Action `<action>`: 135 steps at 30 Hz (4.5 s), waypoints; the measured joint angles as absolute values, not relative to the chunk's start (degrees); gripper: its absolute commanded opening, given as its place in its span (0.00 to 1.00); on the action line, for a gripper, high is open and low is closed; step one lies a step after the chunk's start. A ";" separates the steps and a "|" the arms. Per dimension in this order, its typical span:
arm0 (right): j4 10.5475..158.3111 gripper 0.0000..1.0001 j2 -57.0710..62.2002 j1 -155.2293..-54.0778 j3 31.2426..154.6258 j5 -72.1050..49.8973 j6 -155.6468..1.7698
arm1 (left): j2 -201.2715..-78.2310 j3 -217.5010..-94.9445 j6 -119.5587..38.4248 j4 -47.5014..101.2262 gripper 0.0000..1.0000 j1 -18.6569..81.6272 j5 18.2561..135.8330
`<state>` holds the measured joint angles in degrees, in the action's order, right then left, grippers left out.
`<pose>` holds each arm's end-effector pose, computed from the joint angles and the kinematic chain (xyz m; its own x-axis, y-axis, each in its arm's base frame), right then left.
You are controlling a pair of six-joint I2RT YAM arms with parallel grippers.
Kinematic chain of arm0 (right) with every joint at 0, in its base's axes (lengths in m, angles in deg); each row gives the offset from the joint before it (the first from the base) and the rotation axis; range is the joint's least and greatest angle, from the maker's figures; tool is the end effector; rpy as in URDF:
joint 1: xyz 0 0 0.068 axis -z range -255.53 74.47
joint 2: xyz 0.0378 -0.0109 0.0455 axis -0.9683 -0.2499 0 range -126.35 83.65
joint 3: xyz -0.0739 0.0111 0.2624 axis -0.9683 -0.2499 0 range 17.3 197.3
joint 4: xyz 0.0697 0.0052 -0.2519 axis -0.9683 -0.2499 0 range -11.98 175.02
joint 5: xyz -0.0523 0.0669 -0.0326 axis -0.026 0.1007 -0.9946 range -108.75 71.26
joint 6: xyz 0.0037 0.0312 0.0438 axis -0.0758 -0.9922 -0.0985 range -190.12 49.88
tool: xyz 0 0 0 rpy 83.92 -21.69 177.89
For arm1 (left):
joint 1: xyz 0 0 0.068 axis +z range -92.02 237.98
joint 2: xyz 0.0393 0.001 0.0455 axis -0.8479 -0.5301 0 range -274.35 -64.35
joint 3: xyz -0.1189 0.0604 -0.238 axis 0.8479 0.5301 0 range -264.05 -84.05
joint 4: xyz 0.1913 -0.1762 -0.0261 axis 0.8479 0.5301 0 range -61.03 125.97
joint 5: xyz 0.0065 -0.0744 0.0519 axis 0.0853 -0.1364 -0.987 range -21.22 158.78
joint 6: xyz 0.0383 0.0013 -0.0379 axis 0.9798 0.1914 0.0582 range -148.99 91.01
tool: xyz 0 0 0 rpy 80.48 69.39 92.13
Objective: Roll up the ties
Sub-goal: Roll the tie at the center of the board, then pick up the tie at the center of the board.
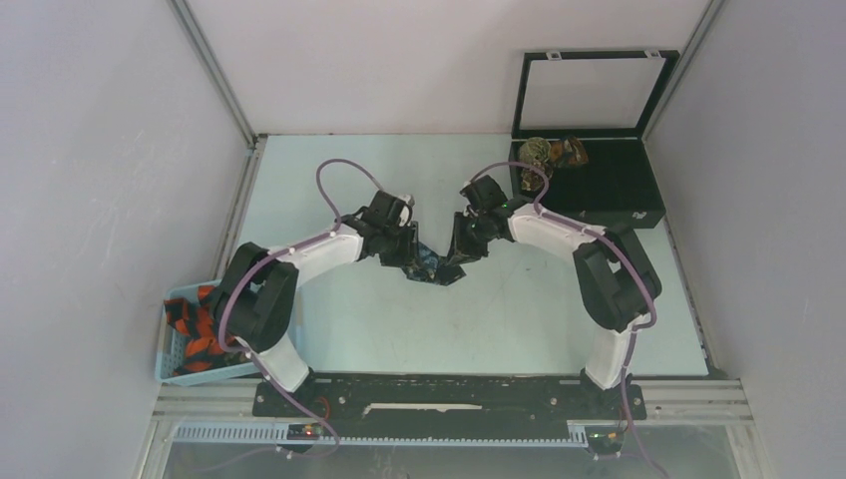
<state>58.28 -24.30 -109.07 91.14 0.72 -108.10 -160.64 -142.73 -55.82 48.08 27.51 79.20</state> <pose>0.3187 0.2254 0.1830 -0.9776 0.0480 -0.2048 -0.0693 0.8458 0.5290 0.2891 -0.1777 0.1828 -0.9067 0.0185 -0.4213 0.1962 0.9029 -0.3824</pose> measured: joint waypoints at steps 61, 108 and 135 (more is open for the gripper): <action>56.86 0.21 -12.65 -100.04 80.22 1.66 -105.67 | -184.35 -175.51 -49.96 85.50 0.69 9.45 33.45; 50.92 0.19 -52.69 -104.45 132.96 14.69 -104.65 | -138.28 -128.96 -72.03 60.54 0.13 16.10 54.72; 46.70 0.15 -59.11 -110.68 134.57 15.34 -102.59 | -153.40 -128.81 -75.05 37.98 0.07 20.93 57.41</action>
